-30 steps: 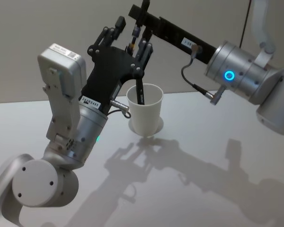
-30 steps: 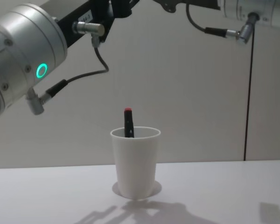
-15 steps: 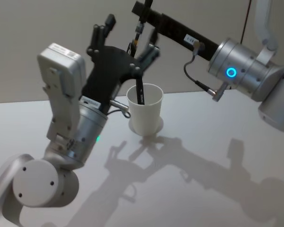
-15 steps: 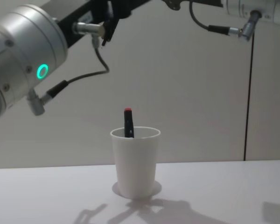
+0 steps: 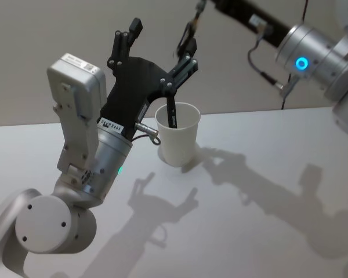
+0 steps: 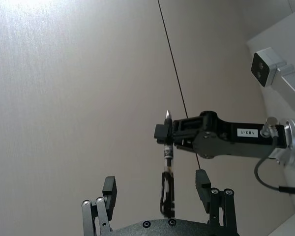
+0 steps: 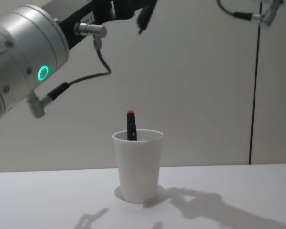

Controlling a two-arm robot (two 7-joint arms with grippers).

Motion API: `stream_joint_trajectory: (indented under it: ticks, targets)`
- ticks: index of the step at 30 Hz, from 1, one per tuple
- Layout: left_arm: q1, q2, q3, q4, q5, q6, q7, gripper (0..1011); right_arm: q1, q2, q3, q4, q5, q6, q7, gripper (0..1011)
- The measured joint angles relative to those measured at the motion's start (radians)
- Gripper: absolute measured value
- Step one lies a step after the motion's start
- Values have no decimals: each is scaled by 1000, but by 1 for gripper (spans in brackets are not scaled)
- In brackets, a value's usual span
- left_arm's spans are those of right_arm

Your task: Place the pen into the pen holder.

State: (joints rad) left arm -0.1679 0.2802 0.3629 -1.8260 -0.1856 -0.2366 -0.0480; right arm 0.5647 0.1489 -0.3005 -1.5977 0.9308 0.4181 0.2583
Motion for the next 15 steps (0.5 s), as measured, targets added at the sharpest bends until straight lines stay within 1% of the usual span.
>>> stream_joint_trajectory:
  ticks: [6,9,15]
  targets:
    - [0,0,0,0,0,0,0,1001,32,7,24,25,-16,-45,-44,128]
    - [0,0,-1,0,0,0,0,1001,41,10,30,32,-27,-57,-58,128]
    - [0,0,-1,0,0,0,1,1001,57,17,36,48,-76,-75,-84,128]
